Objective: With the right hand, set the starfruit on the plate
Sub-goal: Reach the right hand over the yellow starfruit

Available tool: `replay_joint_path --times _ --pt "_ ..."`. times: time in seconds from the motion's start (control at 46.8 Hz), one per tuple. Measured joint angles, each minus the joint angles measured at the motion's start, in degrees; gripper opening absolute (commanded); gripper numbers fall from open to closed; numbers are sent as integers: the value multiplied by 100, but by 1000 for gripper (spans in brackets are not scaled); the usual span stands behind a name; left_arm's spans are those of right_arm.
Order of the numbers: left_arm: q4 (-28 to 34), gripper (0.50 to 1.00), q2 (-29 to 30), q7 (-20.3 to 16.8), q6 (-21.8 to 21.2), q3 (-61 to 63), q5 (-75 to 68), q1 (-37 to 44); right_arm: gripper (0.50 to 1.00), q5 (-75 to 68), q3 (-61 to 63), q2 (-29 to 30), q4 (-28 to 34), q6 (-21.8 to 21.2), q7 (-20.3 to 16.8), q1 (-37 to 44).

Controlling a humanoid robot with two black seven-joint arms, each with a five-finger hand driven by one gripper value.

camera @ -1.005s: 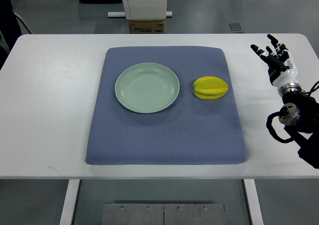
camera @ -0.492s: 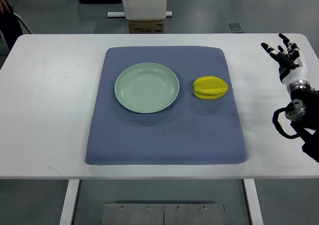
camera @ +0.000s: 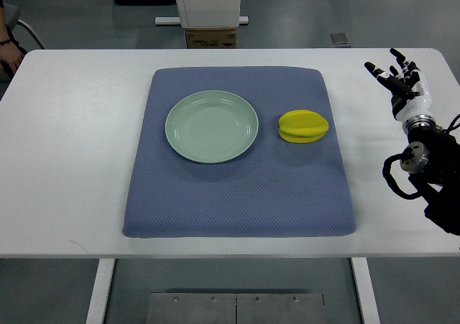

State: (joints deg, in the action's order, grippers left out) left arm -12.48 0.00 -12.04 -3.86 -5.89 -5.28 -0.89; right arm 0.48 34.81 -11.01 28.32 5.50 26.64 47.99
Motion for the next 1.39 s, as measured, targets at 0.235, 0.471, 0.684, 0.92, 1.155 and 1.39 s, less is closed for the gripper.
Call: replay_joint_path --times 0.235,0.471,0.684,0.92,1.155,1.39 --pt "0 1000 0 0 -1 0 0 0 1000 69 -369 6 127 -6 238 43" --pt "0 1000 0 0 -1 0 0 1 1000 502 -1869 4 723 -15 835 55" --pt "0 1000 0 0 -1 0 0 1 1000 1036 -2120 -25 920 -14 838 183" --pt "0 1000 0 0 -1 0 1 1 1000 1333 -2919 -40 941 -15 837 601" --pt "0 1000 0 0 1 0 1 1 1000 1342 -4274 -289 965 -12 836 1101" --pt "0 1000 0 -1 0 0 1 1 1000 1343 -4618 -581 1342 -28 836 1255"
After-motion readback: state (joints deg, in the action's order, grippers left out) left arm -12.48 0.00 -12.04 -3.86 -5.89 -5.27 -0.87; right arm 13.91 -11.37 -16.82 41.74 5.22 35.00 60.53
